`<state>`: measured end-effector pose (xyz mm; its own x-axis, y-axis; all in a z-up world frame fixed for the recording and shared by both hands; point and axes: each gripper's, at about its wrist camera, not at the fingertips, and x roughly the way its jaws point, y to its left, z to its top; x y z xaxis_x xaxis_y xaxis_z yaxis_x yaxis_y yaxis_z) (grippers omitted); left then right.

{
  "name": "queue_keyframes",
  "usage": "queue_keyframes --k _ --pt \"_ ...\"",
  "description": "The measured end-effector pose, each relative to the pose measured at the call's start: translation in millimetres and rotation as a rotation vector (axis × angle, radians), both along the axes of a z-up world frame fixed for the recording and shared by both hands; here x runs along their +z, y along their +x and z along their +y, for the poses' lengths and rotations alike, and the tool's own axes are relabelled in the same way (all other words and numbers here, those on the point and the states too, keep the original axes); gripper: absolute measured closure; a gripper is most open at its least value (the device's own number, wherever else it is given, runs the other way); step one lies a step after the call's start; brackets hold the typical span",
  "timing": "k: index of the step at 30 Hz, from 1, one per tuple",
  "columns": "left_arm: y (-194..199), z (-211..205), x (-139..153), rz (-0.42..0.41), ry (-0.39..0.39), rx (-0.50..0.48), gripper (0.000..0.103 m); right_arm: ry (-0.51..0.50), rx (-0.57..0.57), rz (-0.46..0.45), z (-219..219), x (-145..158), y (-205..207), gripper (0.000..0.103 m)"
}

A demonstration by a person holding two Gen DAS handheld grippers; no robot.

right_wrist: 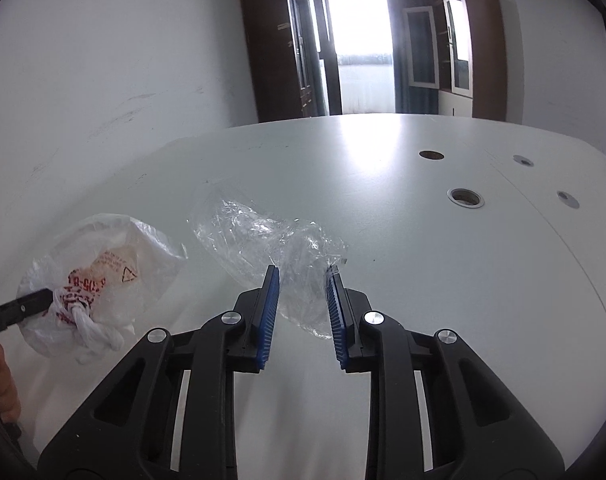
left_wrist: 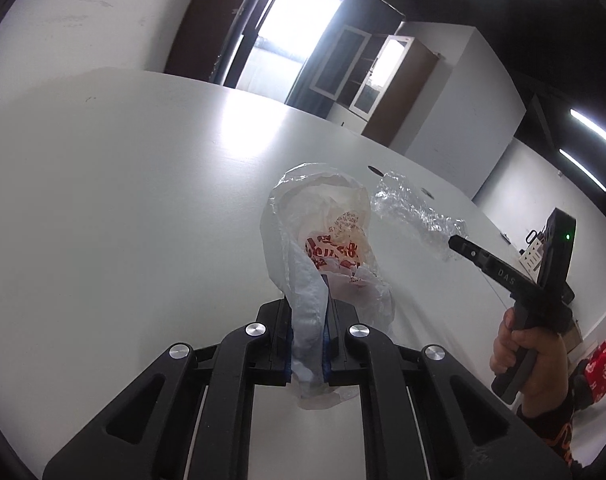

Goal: Collect trash
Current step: 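Carry the white bag and clear bag down over the blue wastebasket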

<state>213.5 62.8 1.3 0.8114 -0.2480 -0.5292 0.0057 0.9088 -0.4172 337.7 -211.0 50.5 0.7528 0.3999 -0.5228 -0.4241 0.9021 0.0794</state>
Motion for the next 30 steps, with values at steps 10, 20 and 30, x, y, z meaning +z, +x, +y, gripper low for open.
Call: queue_keyframes --k 10,20,30 --pt "-102.2 -11.5 18.3 -0.059 -0.014 0.04 0.095 -0.012 0.037 -0.039 -1.2 19.1 -100.4 0.08" --pt "-176.3 -24.4 29.9 -0.103 -0.005 0.062 0.095 0.004 0.026 -0.086 -41.1 7.3 -200.6 0.08" --pt "-236.1 -35.3 19.0 -0.065 0.038 0.039 0.095 -0.043 0.114 -0.044 -60.1 -15.9 -285.9 0.08"
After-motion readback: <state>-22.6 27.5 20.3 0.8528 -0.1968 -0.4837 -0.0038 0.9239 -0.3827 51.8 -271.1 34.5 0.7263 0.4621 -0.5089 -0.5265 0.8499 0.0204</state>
